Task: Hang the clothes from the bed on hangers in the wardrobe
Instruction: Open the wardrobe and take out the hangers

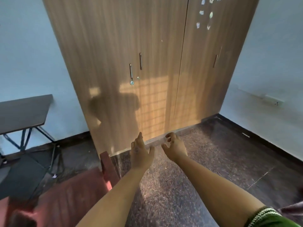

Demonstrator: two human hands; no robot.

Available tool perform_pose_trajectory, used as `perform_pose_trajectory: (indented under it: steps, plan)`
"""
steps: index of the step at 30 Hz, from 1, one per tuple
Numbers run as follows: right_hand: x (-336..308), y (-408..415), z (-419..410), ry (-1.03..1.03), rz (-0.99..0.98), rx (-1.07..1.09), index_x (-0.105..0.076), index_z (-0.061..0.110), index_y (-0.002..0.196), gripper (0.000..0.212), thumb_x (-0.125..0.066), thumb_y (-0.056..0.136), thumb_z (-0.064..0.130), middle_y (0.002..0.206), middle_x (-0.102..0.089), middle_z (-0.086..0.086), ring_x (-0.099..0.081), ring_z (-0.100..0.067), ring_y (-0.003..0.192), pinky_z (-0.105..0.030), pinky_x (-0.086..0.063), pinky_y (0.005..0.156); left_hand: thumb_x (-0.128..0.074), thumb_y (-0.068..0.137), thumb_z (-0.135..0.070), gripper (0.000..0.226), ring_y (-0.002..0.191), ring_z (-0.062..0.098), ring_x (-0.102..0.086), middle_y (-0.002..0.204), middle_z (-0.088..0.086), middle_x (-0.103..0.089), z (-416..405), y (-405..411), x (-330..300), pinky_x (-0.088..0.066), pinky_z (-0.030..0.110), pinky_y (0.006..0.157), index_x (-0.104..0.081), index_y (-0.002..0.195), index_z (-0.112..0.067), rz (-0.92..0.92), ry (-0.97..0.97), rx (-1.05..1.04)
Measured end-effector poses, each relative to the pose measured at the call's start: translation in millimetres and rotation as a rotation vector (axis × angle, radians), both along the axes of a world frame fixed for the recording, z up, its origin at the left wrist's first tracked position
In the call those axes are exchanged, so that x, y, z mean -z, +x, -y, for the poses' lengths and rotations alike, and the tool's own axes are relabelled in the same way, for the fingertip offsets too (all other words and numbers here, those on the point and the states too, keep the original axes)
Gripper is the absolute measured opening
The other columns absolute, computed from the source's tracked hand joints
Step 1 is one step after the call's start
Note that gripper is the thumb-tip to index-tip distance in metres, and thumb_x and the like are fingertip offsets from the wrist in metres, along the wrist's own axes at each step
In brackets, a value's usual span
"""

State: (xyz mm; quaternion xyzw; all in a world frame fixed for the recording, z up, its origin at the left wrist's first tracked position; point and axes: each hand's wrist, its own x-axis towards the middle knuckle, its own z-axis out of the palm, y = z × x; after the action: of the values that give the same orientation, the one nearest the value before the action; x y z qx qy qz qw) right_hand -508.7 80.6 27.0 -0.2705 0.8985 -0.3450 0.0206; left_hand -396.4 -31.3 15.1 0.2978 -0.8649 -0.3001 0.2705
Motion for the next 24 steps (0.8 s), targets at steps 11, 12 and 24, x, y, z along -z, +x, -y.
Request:
perform_pose_trajectory:
  steps: [11,12,24]
  plan:
    - [-42.0,-201.2,118.7,-0.13,-0.076,-0.019,-0.05,0.022,0.12,0.04,-0.064,0.086,0.036,0.111,-0.056,0.001,-0.055,-0.017,0.095,-0.036,-0.052,0.077,-0.056,0.094,-0.033,0.066,0.135,0.028,-0.036,0.149,0.01,-0.039,120.0,-203.7,-44.2,-0.034,0.038,0.108,-0.027,0.148,-0.006,-0.103,-0.031,-0.057]
    - [-42.3,-214.7,128.8,-0.153,-0.065,-0.014,-0.05,0.022,0.119,0.039,-0.064,0.086,0.036,0.11,-0.056,0.002,-0.055,-0.017,0.096,-0.036,-0.052,0.078,-0.056,0.094,-0.033,0.067,0.136,0.027,-0.036,0.15,0.01,-0.038,126.6,-218.8,-44.5,-0.034,0.035,0.107,-0.027,0.148,-0.006,-0.112,-0.029,-0.061]
    - [-46.2,-409.0,267.4,-0.239,-0.094,-0.213,-0.049,0.029,0.115,0.034,-0.064,0.085,0.036,0.109,-0.054,0.006,-0.051,-0.011,0.094,-0.029,-0.049,0.08,-0.062,0.091,-0.026,0.062,0.126,0.028,-0.043,0.138,0.011,-0.05,231.6,-394.9,-46.5,-0.035,0.031,0.099,-0.036,0.143,-0.004,-0.242,-0.006,-0.263]
